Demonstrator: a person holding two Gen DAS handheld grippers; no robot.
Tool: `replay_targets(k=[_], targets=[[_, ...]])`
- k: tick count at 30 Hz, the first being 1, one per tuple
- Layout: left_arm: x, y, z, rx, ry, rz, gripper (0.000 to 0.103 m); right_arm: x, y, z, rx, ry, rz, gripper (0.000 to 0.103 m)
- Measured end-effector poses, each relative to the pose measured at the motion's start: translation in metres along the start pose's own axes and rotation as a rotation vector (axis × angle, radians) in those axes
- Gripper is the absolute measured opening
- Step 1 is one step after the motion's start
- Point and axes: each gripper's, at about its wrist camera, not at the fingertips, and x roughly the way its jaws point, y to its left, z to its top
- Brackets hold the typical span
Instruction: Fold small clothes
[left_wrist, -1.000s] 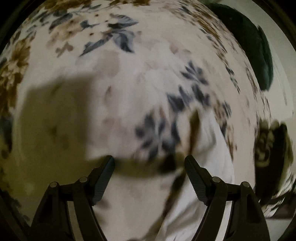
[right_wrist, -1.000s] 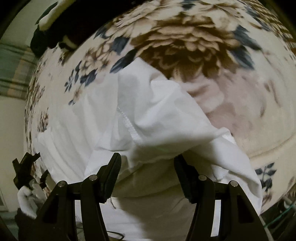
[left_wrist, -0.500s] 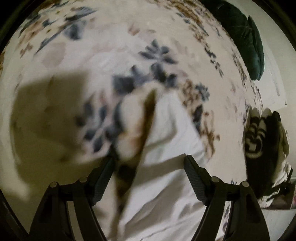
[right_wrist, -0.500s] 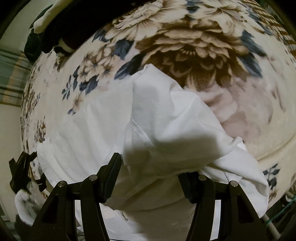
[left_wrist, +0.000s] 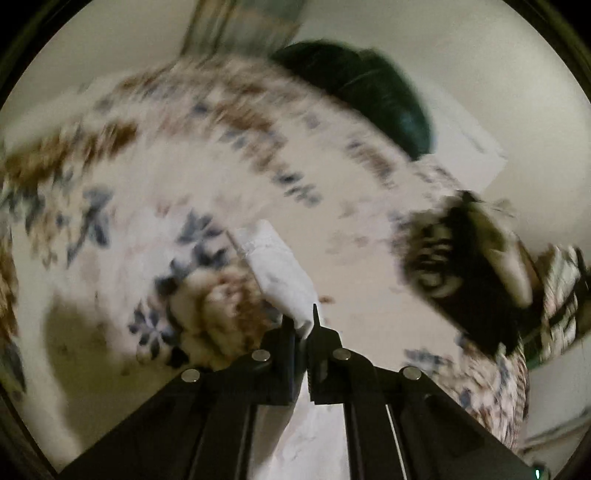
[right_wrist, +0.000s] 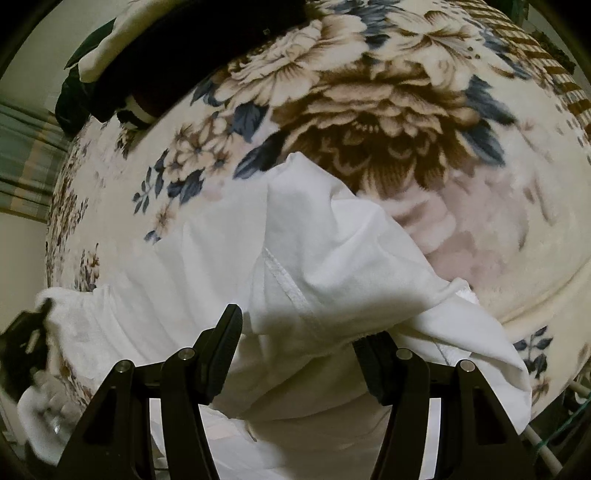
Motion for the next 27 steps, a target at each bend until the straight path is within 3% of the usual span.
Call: replay_targets(k=[2,4,8,10,11,12,13,15,16,19,23,27], targets=[[-0.023,-0.028,-0.013,0.105,-0.012,-0.038,0.003,0.002,-0.003,-0.002,-0.005,0.007,0.002,0.062],[-0.034,-0.06,-0.04,0.218,0.027,-0.075,0.003,0.002,-0.006,-0.005,-0.008,0.014,0.002,0.062],[-0.016,-0.102,-0.111,0.331,0.264,-0.116,0.008,0.001,-0.018,-0.009,-0.009,0.039,-0.007,0.062],[-0.006,-0.11,-0.142,0.359,0.382,-0.088,0.009,-0.001,-0.027,-0.01,0.006,0.049,-0.011,0.062],[-0.005,-0.112,-0.152,0.38,0.418,-0.066,0.014,-0.004,-0.032,-0.01,0.016,0.049,-0.006,0.062],[-0.007,-0.11,-0.158,0.391,0.436,-0.041,0.028,-0.009,-0.035,-0.01,0.025,0.047,0.001,0.062],[-0.012,-0.107,-0.158,0.386,0.434,-0.032,0.047,-0.015,-0.04,-0.01,0.033,0.041,0.011,0.062],[-0.026,-0.093,-0.151,0.341,0.414,-0.033,0.074,-0.025,-0.043,-0.009,0.045,0.033,0.019,0.062],[-0.031,-0.083,-0.145,0.316,0.399,-0.024,0.077,-0.03,-0.043,-0.01,0.049,0.027,0.031,0.062],[-0.04,-0.054,-0.12,0.274,0.357,0.05,0.077,-0.039,-0.025,-0.015,0.026,0.04,0.111,0.062],[-0.022,-0.017,-0.096,0.243,0.341,0.173,0.077,-0.016,0.024,-0.023,0.018,0.157,0.281,0.062],[0.008,0.003,-0.083,0.236,0.363,0.246,0.077,0.026,0.05,-0.018,0.085,0.209,0.29,0.062]])
